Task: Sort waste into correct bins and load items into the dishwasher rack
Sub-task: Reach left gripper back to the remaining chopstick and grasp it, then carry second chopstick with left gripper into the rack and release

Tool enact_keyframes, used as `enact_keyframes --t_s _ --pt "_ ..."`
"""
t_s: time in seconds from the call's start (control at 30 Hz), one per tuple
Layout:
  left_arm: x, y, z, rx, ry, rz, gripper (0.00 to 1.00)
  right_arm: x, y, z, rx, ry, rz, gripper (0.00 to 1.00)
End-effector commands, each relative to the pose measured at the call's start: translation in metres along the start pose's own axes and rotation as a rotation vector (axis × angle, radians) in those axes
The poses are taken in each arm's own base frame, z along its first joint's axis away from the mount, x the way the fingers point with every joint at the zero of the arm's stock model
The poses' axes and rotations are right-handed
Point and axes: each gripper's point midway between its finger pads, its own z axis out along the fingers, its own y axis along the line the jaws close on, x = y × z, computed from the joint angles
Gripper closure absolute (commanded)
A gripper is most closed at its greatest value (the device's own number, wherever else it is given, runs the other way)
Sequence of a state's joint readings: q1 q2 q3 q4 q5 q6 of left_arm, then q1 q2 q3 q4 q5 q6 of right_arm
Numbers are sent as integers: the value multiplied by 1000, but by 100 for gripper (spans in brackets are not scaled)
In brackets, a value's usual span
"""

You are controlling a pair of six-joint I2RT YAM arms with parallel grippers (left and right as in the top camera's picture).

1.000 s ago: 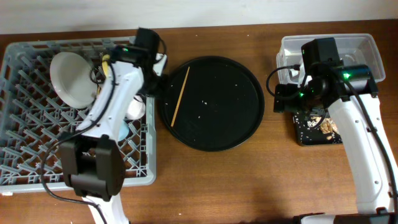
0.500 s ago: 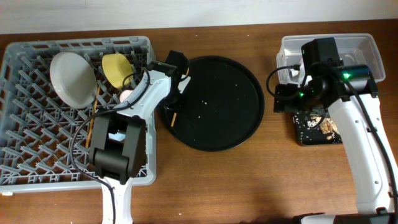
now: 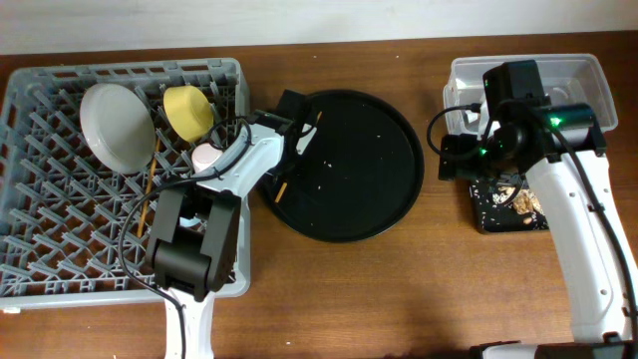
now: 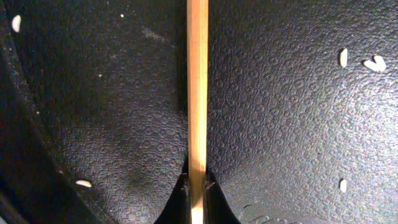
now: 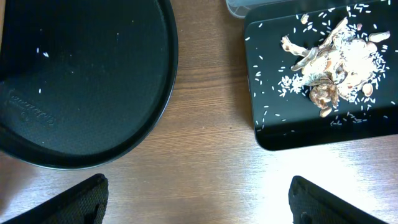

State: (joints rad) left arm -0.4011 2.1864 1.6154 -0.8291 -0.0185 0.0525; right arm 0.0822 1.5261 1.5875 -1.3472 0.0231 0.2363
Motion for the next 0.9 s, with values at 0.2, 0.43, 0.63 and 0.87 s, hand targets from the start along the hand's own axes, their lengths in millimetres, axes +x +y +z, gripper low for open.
enact_keyframes --t_s 0.2,0.43,0.63,0.87 --pt "-25 6 -77 -3 27 -16 100 -2 -2 0 15 -4 3 7" --pt "-1 92 -200 -154 39 -291 100 -2 -2 0 14 -4 3 7" --pt "51 158 -233 -155 27 -524 100 -1 -2 0 16 2 3 7" --pt "121 226 -181 -261 192 -761 100 -1 -2 0 15 -1 3 7"
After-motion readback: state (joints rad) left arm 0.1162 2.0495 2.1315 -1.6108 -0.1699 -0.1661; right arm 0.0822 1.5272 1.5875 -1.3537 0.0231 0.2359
